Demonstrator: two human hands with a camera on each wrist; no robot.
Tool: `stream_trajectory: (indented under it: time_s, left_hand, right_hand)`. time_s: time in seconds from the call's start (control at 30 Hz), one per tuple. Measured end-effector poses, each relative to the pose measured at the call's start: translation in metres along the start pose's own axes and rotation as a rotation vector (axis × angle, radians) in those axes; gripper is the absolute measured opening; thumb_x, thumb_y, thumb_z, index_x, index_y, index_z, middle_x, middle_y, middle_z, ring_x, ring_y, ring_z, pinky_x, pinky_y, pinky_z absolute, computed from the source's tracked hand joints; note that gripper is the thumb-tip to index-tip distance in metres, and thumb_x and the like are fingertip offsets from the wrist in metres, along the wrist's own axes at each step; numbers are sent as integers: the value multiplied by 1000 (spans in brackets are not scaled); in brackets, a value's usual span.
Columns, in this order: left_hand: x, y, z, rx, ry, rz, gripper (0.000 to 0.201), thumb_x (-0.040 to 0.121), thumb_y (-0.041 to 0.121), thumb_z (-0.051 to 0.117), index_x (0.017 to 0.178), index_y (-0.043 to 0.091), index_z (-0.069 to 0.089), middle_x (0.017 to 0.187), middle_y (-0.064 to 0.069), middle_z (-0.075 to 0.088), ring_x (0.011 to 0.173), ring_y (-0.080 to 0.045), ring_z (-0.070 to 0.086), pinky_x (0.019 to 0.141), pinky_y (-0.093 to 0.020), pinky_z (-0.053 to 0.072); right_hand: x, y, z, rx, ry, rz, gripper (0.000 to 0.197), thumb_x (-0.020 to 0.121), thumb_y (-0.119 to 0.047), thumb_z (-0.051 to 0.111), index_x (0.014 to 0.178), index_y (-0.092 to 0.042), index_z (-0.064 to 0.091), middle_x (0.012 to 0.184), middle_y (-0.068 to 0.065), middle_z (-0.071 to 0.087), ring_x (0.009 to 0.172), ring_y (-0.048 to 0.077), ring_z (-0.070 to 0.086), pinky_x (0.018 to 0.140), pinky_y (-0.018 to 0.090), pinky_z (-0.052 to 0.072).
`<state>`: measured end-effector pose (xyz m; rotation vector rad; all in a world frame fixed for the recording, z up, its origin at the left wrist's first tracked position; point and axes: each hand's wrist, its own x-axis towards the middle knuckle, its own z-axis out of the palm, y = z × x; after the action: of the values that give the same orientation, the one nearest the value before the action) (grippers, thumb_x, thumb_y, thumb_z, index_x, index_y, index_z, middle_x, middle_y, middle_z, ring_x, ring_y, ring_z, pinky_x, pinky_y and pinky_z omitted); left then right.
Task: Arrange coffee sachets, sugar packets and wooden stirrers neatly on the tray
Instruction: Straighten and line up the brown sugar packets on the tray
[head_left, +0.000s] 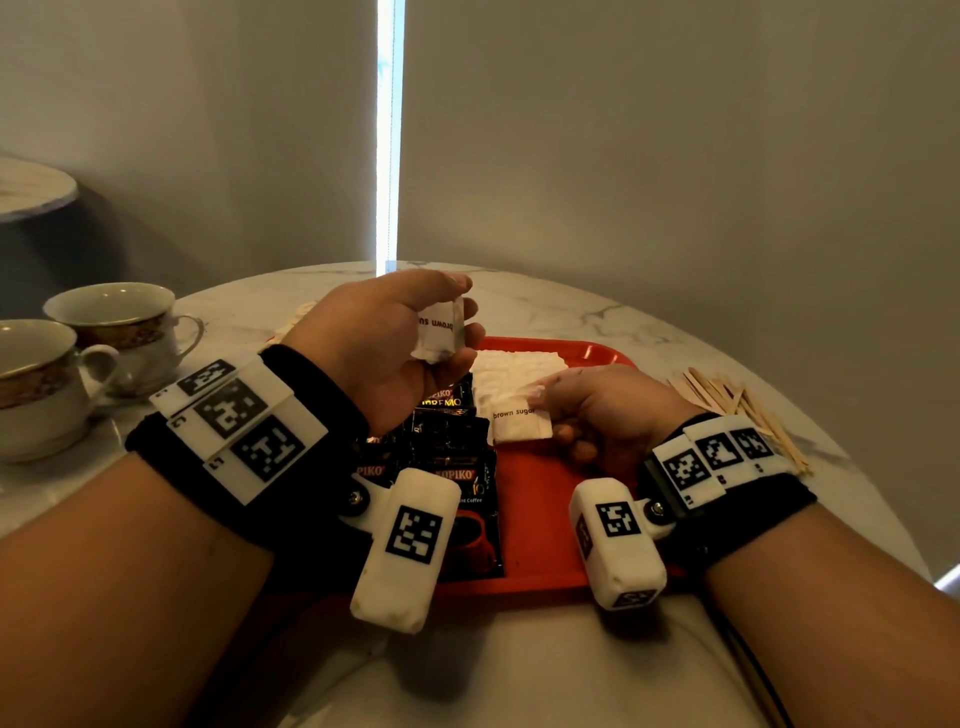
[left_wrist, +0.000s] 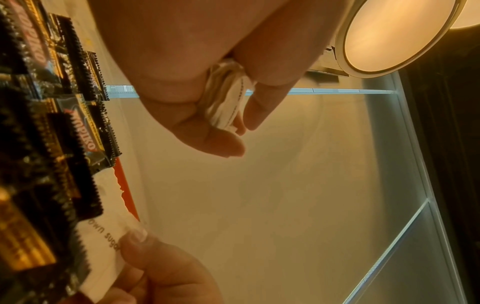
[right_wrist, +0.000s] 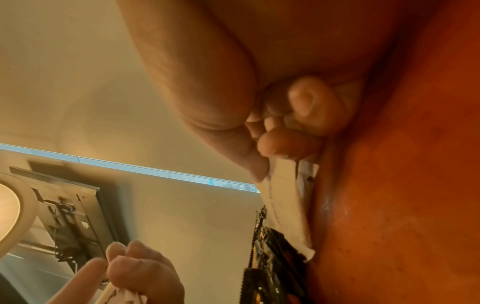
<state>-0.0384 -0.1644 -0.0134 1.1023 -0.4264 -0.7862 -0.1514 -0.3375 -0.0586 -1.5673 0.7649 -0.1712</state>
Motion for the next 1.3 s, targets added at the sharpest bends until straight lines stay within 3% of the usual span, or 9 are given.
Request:
stream_trajectory:
  time_s: [0.1, 0.33, 0.93, 1.2, 1.3]
  left_hand:
    - [-1, 0, 1, 6, -3, 1, 7, 95, 15, 60, 100, 11, 63, 94, -9, 62, 74, -19, 63, 47, -22, 50]
    - [-1, 0, 1, -10, -6, 8, 9, 96, 11, 57, 93, 11, 65, 97, -11, 61, 74, -21, 62, 47, -23, 51]
    - [-1, -1, 0, -1, -2, 4, 14, 96, 8, 51, 98, 10, 65, 100, -12, 60, 79, -22, 62, 48, -24, 51]
    - [1, -1, -2, -32, -13, -14, 15, 95, 7, 50, 104, 9, 63, 105, -14, 57, 81, -23, 62, 51, -26, 54]
    - [1, -2, -1, -55, -10, -17, 17, 95, 7, 50, 106, 8, 62, 106, -15, 55, 86, -26, 63, 55, -27, 56]
  right_hand:
    - [-2, -1, 1, -12, 12, -12, 11, 92, -2, 63, 102, -2, 67, 69, 8, 61, 48, 11, 48, 39, 21, 31]
    - [-4, -1, 3, -17, 72, -45, 17, 89, 1, 67, 106, 1, 66, 73, 11, 65, 51, 14, 55, 41, 24, 38]
    - [-9, -3, 3, -84, 105, -64, 17, 91, 2, 64, 107, 1, 70, 76, 13, 63, 53, 16, 61, 44, 25, 46]
    - [-10, -6, 3, -8, 218, -133, 15, 91, -9, 67, 105, -3, 69, 92, 14, 68, 60, 18, 63, 49, 28, 48]
    - [-11, -7, 8, 128, 144, -138, 20, 95, -11, 63, 110, 2, 65, 87, 14, 66, 63, 20, 67, 56, 30, 55]
